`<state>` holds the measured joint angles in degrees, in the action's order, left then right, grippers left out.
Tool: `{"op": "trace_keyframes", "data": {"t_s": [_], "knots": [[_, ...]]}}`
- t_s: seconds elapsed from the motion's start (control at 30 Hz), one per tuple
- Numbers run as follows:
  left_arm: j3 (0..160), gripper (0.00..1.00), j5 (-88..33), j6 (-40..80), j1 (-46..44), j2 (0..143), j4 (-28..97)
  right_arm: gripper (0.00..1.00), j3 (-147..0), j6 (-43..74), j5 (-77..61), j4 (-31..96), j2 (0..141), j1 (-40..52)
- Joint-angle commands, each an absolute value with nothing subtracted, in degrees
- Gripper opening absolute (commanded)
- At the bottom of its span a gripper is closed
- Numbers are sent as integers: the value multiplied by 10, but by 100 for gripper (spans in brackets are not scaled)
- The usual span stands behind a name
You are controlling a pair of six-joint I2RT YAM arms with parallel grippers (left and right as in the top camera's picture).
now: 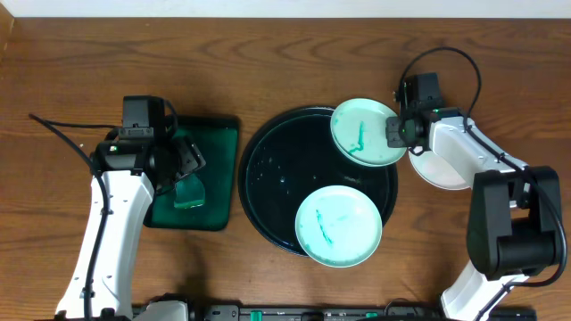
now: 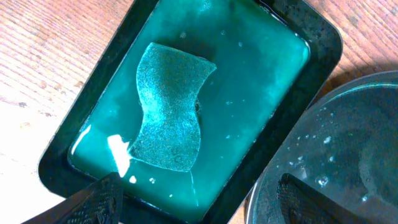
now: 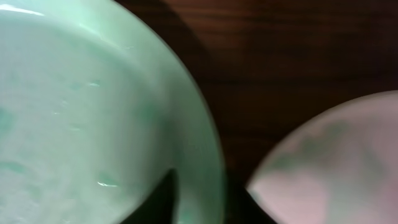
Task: Clean dirty plates on tray and stack at the side
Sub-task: 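Drag the pale green plate toward tray center with the right gripper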
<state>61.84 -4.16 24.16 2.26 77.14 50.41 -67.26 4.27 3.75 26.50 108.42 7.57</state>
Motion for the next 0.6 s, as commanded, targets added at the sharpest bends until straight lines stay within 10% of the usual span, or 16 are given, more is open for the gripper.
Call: {"op": "trace_keyframes", "data": {"t_s": [0.0, 0.57], "knots": [[628, 80, -39, 240, 26, 771, 506, 9, -674, 38, 57, 271, 1055, 77], [628, 80, -39, 240, 26, 771, 506, 1, -674, 20, -137, 303, 928, 82]]}}
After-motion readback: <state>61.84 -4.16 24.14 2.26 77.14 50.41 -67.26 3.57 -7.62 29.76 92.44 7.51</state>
